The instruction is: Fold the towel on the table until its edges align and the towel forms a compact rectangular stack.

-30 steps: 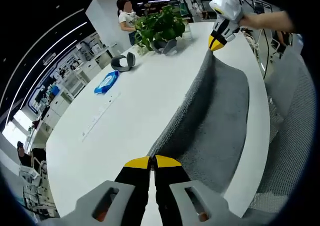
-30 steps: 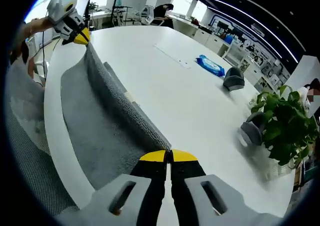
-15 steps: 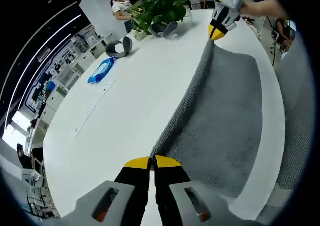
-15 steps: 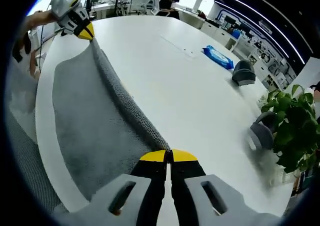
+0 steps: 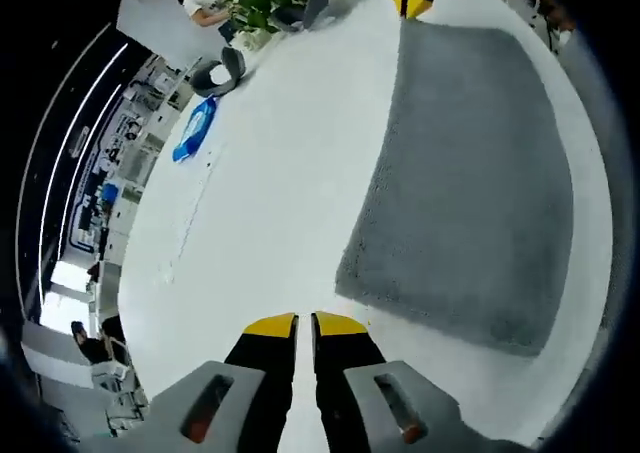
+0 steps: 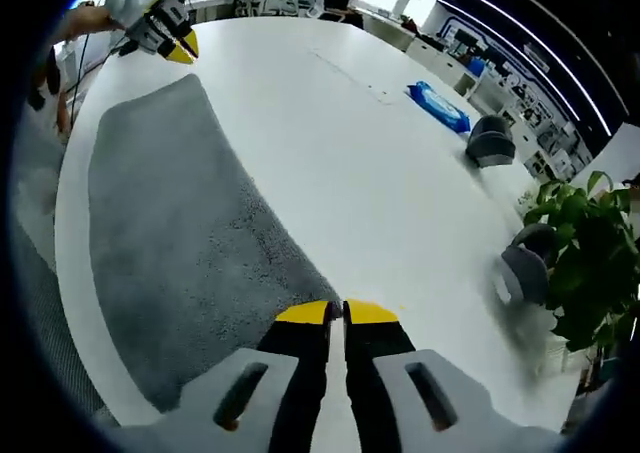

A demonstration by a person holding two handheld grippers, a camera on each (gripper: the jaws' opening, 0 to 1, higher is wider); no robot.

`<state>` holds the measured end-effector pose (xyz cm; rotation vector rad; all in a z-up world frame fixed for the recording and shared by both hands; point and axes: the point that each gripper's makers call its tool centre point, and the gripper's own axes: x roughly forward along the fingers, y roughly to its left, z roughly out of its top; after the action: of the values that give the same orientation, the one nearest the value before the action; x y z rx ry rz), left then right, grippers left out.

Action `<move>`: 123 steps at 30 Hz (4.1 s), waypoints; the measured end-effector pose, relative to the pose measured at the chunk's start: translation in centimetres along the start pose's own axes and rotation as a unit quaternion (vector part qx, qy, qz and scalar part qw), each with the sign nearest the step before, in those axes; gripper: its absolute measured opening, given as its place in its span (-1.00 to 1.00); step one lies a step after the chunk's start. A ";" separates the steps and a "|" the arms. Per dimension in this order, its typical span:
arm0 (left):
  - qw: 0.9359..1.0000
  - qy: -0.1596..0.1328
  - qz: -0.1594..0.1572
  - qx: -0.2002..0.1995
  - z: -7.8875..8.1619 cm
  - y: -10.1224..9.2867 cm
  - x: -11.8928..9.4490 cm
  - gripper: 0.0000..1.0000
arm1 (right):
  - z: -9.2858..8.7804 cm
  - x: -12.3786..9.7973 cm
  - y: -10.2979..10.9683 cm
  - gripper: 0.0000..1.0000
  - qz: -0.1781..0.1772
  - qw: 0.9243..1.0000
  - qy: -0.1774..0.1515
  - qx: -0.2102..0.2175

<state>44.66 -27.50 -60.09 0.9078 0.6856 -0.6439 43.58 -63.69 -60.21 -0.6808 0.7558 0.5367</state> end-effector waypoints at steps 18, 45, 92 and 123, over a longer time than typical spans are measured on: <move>0.992 -0.084 -0.034 -0.089 3.8 -9.5 -5.8 -0.96 | -0.9 -7.6 6.1 -1.00 0.013 0.983 -0.082 0.167; 0.991 -0.032 -0.084 0.095 3.4 -19.0 -3.6 -0.95 | -5.8 -5.2 19.5 -1.00 0.188 0.977 0.041 -0.087; 0.962 -0.087 -0.196 0.169 6.5 -25.7 -4.4 -0.98 | -2.9 -6.1 24.1 -1.00 0.278 0.960 0.003 0.037; 0.973 -0.083 -0.135 0.168 6.0 -23.1 -3.7 -0.98 | -3.5 -5.6 19.6 -1.00 0.182 0.980 0.026 0.070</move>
<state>26.67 -42.65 -65.72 1.0660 0.5624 -1.0903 25.73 -54.30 -64.91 -0.4282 0.9664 0.7930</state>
